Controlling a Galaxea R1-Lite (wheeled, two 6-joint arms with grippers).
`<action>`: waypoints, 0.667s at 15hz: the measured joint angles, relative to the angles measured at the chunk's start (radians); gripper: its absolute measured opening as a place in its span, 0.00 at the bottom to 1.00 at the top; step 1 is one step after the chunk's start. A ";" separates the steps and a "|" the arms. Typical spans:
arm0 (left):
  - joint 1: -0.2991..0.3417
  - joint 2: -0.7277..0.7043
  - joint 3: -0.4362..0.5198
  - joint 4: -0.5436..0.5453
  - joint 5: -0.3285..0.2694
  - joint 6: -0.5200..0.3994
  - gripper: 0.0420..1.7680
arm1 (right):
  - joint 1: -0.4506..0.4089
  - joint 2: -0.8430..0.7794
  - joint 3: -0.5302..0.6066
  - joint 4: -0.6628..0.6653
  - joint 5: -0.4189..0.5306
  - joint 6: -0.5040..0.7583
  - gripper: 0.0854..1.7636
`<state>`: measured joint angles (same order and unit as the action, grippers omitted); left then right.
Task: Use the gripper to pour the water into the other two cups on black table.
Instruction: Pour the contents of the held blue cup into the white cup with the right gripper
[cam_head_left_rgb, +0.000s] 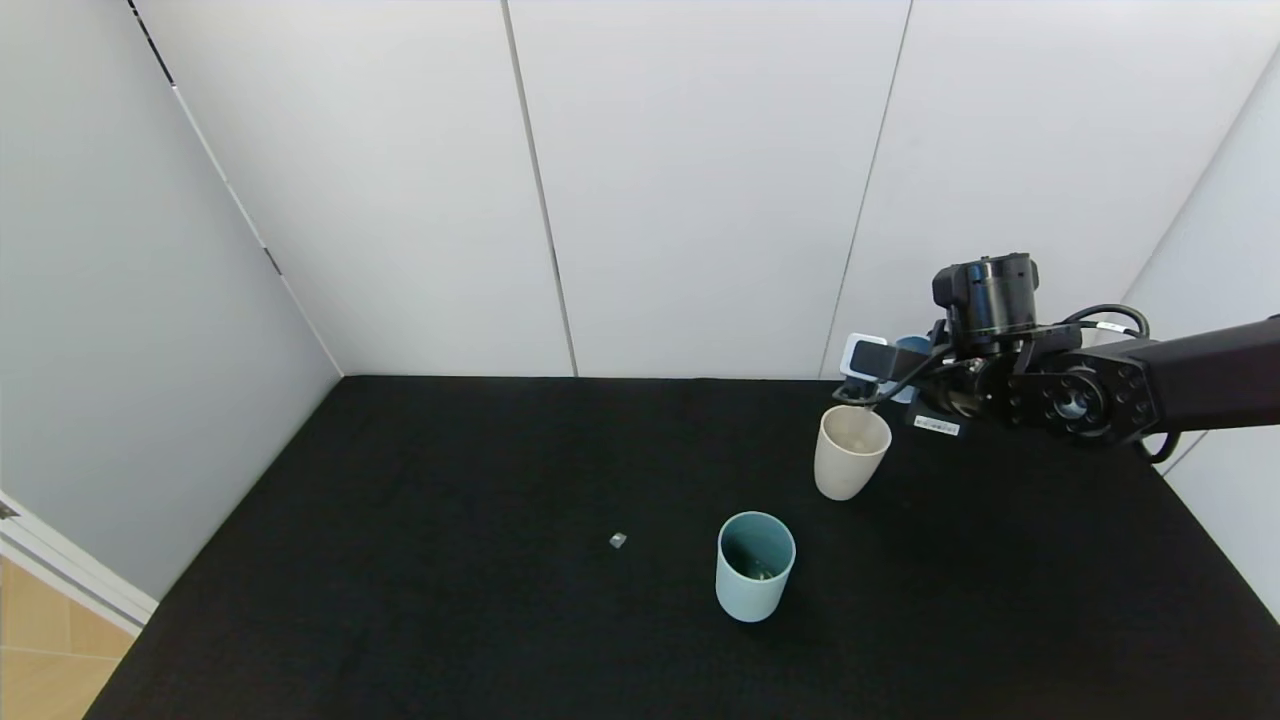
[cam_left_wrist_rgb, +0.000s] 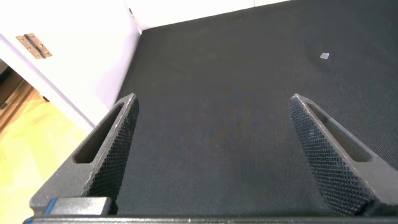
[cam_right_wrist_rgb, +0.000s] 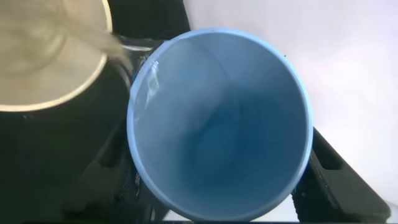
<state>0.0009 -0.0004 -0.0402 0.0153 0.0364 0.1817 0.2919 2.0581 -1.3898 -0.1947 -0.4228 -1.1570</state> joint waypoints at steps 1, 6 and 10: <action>0.000 0.000 0.000 0.000 0.000 0.000 0.97 | 0.005 0.000 0.000 -0.001 -0.008 -0.015 0.73; 0.000 0.000 0.000 0.000 0.000 0.000 0.97 | 0.027 0.003 -0.008 -0.002 -0.040 -0.081 0.73; -0.001 0.000 0.000 0.000 0.000 0.000 0.97 | 0.051 0.013 -0.016 -0.001 -0.057 -0.084 0.73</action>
<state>0.0000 -0.0004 -0.0398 0.0153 0.0364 0.1821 0.3434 2.0706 -1.4057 -0.1953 -0.4800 -1.2406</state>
